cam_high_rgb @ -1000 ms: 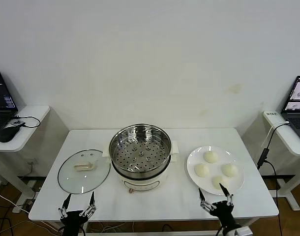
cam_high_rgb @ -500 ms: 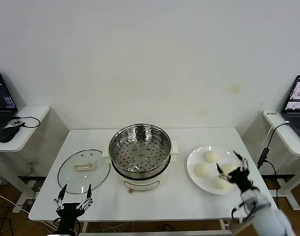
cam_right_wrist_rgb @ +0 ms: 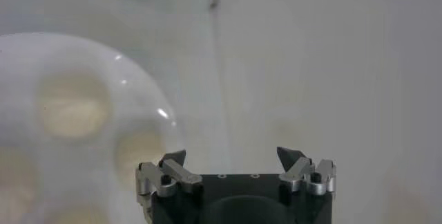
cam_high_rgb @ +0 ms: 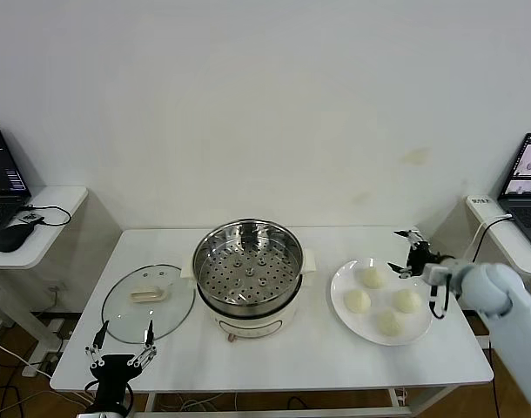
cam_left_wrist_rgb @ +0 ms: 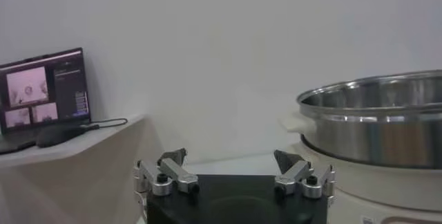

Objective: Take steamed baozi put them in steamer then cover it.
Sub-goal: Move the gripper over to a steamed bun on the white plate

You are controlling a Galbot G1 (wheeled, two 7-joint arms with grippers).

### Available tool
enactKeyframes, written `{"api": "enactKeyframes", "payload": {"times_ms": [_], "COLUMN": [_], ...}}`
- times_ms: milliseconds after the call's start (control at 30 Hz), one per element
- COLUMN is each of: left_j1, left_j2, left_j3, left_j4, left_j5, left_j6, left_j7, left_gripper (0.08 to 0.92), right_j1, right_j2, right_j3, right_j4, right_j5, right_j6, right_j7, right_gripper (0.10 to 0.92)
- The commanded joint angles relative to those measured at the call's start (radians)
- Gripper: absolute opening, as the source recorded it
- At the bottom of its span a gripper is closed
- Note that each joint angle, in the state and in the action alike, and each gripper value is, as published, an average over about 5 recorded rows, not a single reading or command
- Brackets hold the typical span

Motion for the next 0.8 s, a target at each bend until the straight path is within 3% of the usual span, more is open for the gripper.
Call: {"api": "enactKeyframes", "payload": {"times_ms": [33, 400, 800], "left_j1": [-0.002, -0.019, -0.014], "left_j2": [0.0, 0.007, 0.012], "left_j3": [-0.007, -0.026, -0.044], "left_j4": [0.001, 0.003, 0.005], "left_j5": [0.013, -0.002, -0.015], "left_j6": [0.0, 0.01, 0.01], "left_j7": [-0.001, 0.001, 0.003], "left_gripper": [0.823, 0.823, 0.823], "right_j1": [0.384, 0.408, 0.375], "right_j2": [0.012, 0.198, 0.238], "right_j3": [-0.459, -0.542, -0.522], "right_j4": [-0.206, -0.389, -0.443], "right_j5": [0.037, 0.026, -0.025], "right_j6": [0.018, -0.013, -0.033], "right_j7": [-0.204, -0.184, -0.171], "right_gripper": [0.823, 0.823, 0.822]}}
